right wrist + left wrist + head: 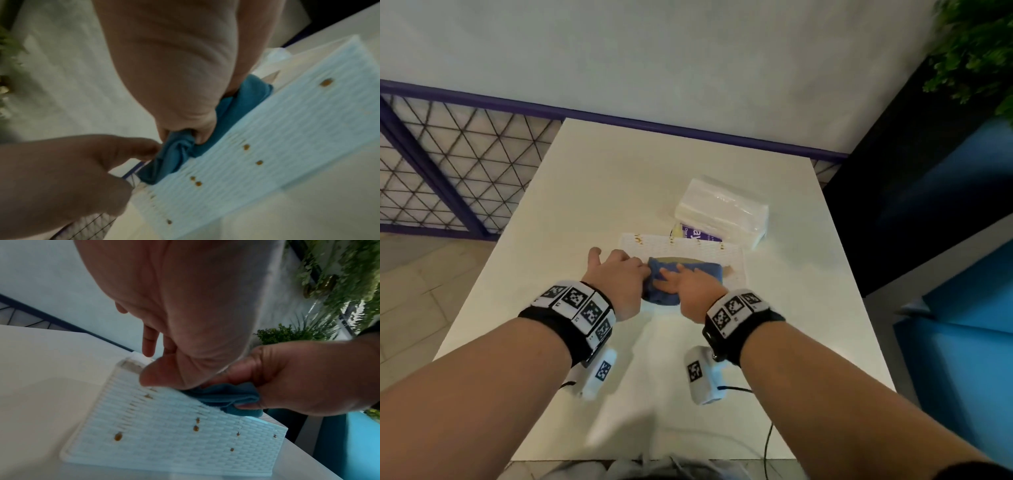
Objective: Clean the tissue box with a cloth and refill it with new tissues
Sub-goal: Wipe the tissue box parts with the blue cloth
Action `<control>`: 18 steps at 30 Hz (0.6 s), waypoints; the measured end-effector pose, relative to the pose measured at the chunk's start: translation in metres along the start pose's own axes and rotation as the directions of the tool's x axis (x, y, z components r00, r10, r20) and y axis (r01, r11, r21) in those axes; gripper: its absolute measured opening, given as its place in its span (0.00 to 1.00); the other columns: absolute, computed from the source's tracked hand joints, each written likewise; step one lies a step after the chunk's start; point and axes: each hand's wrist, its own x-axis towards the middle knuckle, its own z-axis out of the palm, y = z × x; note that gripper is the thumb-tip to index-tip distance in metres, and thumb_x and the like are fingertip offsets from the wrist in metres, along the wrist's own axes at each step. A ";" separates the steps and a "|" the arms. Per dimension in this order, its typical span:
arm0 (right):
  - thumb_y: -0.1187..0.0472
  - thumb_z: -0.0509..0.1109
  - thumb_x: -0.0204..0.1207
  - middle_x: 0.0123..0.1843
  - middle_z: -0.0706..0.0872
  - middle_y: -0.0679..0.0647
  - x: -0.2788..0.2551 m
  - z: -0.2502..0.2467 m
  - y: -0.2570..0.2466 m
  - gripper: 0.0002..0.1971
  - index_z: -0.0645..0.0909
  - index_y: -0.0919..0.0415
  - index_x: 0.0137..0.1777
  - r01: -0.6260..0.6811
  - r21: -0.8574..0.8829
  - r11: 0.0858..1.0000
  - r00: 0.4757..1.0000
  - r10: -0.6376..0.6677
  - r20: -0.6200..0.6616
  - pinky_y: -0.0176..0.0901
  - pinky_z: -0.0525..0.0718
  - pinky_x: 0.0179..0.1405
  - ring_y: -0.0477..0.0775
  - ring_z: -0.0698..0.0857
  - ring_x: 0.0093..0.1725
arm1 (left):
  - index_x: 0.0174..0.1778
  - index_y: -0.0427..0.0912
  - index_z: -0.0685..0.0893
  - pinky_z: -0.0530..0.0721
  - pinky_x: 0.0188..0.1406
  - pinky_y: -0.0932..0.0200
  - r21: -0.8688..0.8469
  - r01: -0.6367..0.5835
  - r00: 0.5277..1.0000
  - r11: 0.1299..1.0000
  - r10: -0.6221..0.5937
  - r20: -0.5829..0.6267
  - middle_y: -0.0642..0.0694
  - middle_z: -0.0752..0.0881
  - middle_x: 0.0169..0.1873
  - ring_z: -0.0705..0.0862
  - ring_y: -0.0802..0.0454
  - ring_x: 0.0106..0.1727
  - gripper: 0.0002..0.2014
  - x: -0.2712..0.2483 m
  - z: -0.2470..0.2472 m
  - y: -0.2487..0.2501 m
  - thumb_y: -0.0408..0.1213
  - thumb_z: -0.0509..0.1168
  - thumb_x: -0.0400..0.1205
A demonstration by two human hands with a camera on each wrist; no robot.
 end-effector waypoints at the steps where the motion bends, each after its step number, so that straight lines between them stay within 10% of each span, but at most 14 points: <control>1: 0.72 0.58 0.81 0.87 0.43 0.48 -0.001 0.003 0.008 0.37 0.48 0.46 0.84 -0.007 0.010 1.000 1.000 0.007 0.002 0.63 0.51 0.82 0.60 0.46 0.86 | 0.66 0.56 0.73 0.53 0.72 0.30 0.027 0.005 1.000 1.000 -0.004 -0.004 0.57 0.76 0.66 0.64 0.48 0.74 0.23 0.000 -0.002 0.002 0.35 0.56 0.74; 6: 0.68 0.58 0.82 0.86 0.52 0.46 -0.047 0.027 0.080 0.31 0.59 0.44 0.82 -0.165 0.135 0.977 0.985 0.170 -0.032 0.55 0.49 0.82 0.56 0.49 0.86 | 0.78 0.56 0.66 0.44 0.75 0.27 -0.045 0.018 0.998 0.999 -0.016 0.058 0.56 0.71 0.73 0.58 0.48 0.80 0.34 0.005 -0.002 0.002 0.33 0.56 0.73; 11: 0.69 0.56 0.83 0.87 0.44 0.48 -0.018 0.012 0.032 0.34 0.48 0.46 0.84 -0.117 0.044 0.992 0.992 0.116 0.044 0.58 0.47 0.84 0.56 0.46 0.86 | 0.77 0.56 0.67 0.45 0.76 0.27 -0.048 0.045 0.998 0.998 -0.042 0.043 0.56 0.70 0.74 0.55 0.49 0.82 0.32 0.003 -0.001 0.005 0.37 0.58 0.74; 18: 0.71 0.57 0.82 0.84 0.61 0.51 -0.060 0.015 0.060 0.28 0.65 0.51 0.80 -0.180 0.234 0.955 0.976 0.204 -0.080 0.48 0.55 0.80 0.57 0.57 0.84 | 0.80 0.48 0.62 0.39 0.75 0.24 0.116 0.045 0.999 0.992 -0.046 0.011 0.51 0.67 0.78 0.50 0.45 0.84 0.32 -0.003 -0.002 0.018 0.36 0.53 0.76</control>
